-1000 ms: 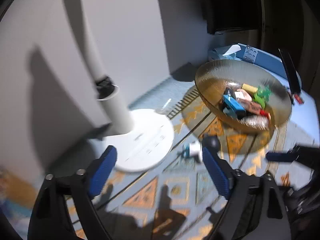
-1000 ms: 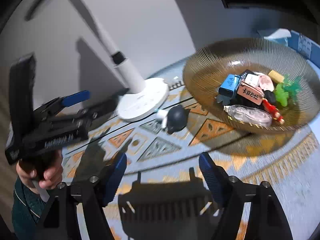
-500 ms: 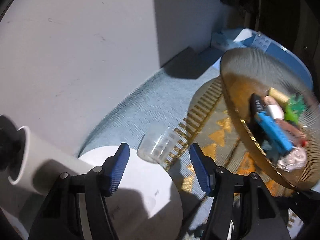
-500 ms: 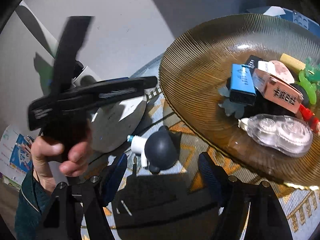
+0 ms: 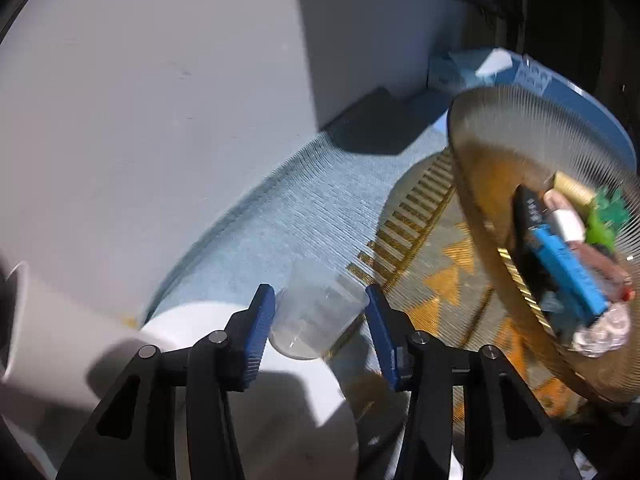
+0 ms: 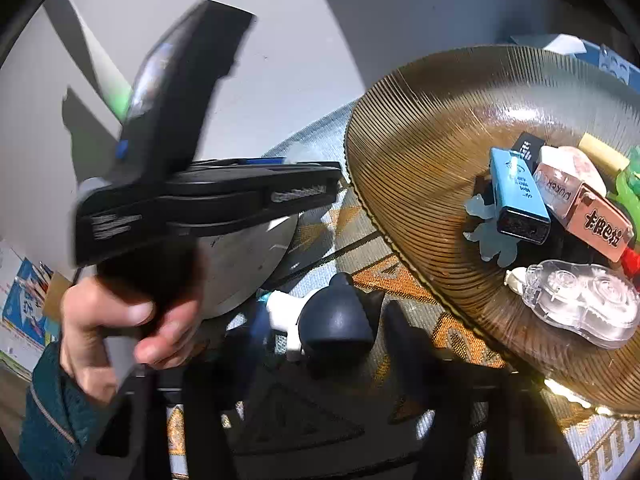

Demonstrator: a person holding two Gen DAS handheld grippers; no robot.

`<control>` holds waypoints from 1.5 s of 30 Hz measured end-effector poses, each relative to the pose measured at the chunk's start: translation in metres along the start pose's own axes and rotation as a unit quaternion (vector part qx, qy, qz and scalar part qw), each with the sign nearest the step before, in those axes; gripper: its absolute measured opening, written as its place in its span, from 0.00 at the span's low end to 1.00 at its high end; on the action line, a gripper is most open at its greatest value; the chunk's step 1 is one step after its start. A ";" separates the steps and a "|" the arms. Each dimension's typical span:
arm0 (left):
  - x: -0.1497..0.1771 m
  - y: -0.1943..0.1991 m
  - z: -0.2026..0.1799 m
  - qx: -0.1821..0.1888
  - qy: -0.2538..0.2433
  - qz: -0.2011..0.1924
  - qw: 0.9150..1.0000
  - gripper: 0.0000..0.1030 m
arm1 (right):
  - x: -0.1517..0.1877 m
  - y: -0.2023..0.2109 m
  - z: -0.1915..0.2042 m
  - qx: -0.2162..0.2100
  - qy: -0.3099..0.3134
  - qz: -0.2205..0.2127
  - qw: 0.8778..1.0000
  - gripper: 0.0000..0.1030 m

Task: Organize rigid objects
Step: 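Grasp the clear plastic cup with the left gripper while the right grasps the black figure, then carry the clear cup and black figure over the amber bowl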

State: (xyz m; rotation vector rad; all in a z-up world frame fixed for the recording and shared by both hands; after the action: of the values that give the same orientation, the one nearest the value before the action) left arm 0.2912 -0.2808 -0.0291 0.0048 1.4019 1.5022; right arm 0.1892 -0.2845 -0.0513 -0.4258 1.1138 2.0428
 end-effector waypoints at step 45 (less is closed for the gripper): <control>0.220 0.143 0.055 -0.089 0.262 0.012 0.961 0.42 | 0.094 0.043 0.064 0.066 0.228 0.126 0.963 0.68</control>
State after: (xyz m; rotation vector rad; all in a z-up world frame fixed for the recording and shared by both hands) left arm 0.1300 -0.0663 -0.0391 -0.5246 1.6721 1.7208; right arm 0.0993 -0.2029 -0.0470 -0.7447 1.6439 2.1276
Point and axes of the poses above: each gripper's, at about its wrist camera, not at the fingertips, and y roughly against the way its jaws point, z to its left, x to its underside, the point moved 7 cm from there along -y, roughly the way its jaws point, and after that the axes turned 15 degrees about -x, right-handed, at the moved point
